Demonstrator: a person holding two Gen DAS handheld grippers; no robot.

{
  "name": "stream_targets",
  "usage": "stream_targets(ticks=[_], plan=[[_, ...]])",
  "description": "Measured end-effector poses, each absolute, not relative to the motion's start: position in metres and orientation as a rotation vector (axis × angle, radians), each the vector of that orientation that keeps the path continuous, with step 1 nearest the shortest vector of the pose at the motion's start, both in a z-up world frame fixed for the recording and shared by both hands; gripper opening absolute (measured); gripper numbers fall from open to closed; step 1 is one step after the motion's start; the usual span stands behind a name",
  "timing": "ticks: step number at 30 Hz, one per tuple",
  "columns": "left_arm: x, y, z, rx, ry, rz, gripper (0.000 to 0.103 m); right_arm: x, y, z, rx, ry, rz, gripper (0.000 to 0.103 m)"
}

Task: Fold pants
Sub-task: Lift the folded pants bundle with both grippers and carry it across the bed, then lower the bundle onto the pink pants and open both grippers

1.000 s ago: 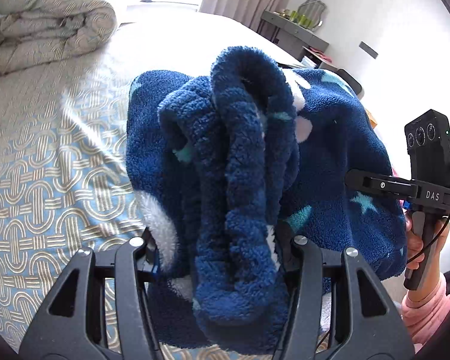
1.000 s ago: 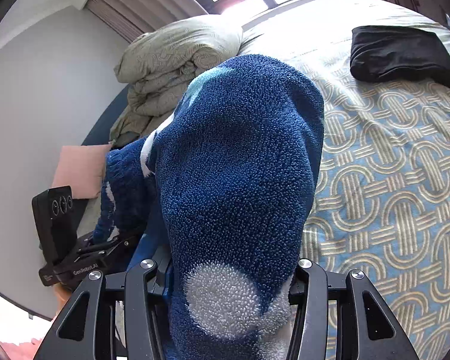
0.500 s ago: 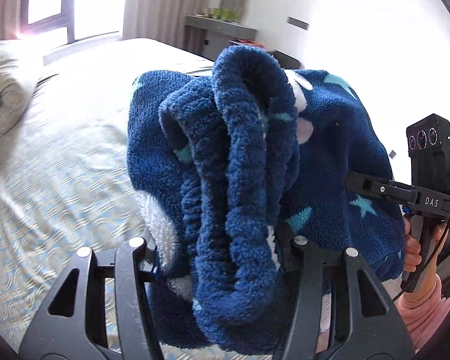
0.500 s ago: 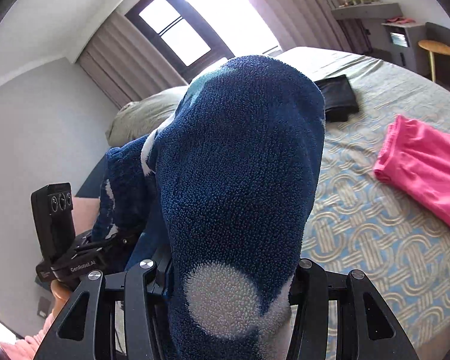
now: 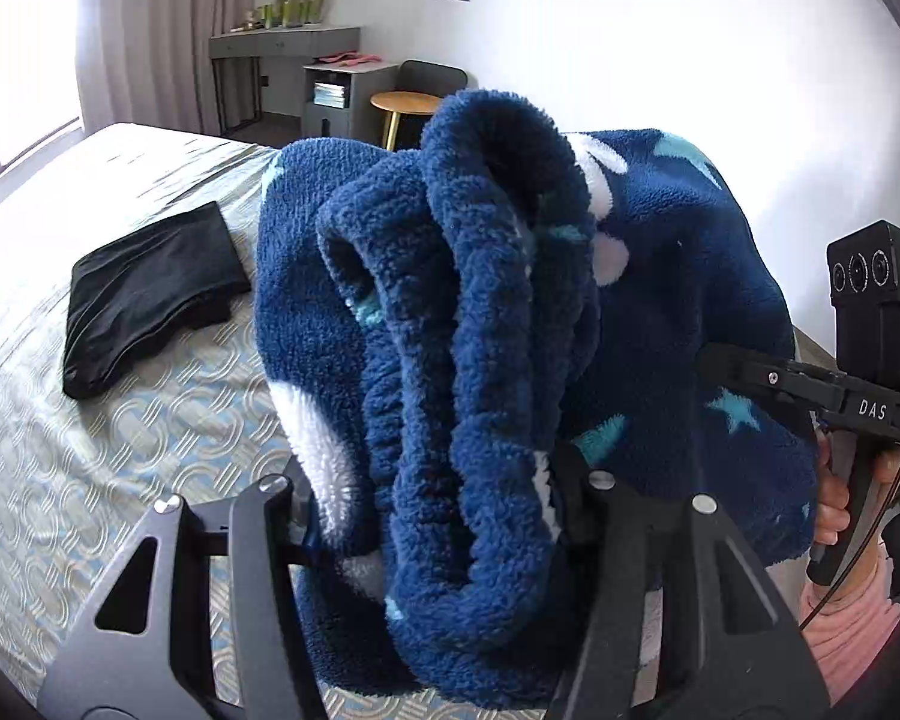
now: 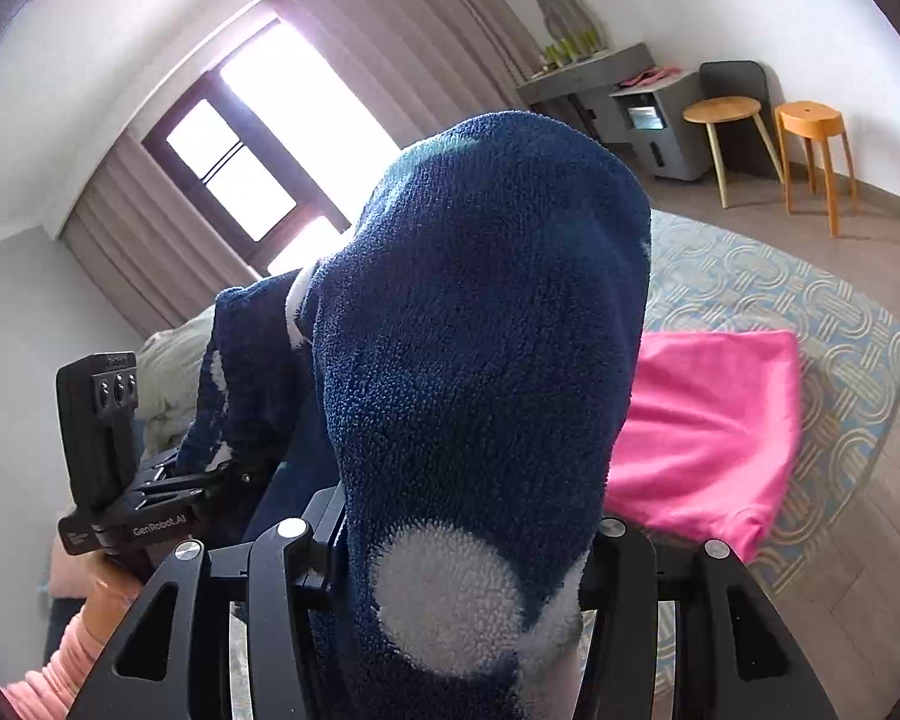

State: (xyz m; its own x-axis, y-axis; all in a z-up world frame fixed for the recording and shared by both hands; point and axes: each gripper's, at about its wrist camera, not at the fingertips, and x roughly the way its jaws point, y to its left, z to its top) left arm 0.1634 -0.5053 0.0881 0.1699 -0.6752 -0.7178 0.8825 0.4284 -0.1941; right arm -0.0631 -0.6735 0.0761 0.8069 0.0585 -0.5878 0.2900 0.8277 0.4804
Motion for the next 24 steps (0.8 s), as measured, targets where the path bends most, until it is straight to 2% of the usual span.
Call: stream_targets(ticks=[7, 14, 16, 20, 21, 22, 24], plan=[[0.190, -0.587, 0.072, 0.363, 0.865, -1.180, 0.055, -0.044, -0.728, 0.072, 0.643, 0.631, -0.258, 0.051], [0.205, -0.627, 0.044, 0.442, 0.908, -1.170, 0.056, -0.031, -0.776, 0.052, 0.713, 0.665, -0.319, 0.053], [0.208, -0.639, 0.031, 0.474, 0.913, -1.155, 0.063, -0.022, -0.788, 0.036, 0.735, 0.693, -0.337, 0.055], [0.222, -0.650, -0.036, 0.589, 0.939, -1.035, 0.071, 0.003, -0.814, -0.012, 0.727, 0.809, -0.416, 0.059], [0.224, -0.644, -0.039, 0.531, 0.926, -1.032, 0.078, 0.008, -0.818, -0.030, 0.728, 0.852, -0.440, 0.066], [0.224, -0.643, -0.038, 0.507, 0.924, -1.015, 0.081, 0.009, -0.820, -0.044, 0.734, 0.845, -0.451, 0.069], [0.222, -0.642, -0.036, 0.493, 0.933, -1.016, 0.081, 0.001, -0.821, -0.053, 0.761, 0.789, -0.436, 0.071]])
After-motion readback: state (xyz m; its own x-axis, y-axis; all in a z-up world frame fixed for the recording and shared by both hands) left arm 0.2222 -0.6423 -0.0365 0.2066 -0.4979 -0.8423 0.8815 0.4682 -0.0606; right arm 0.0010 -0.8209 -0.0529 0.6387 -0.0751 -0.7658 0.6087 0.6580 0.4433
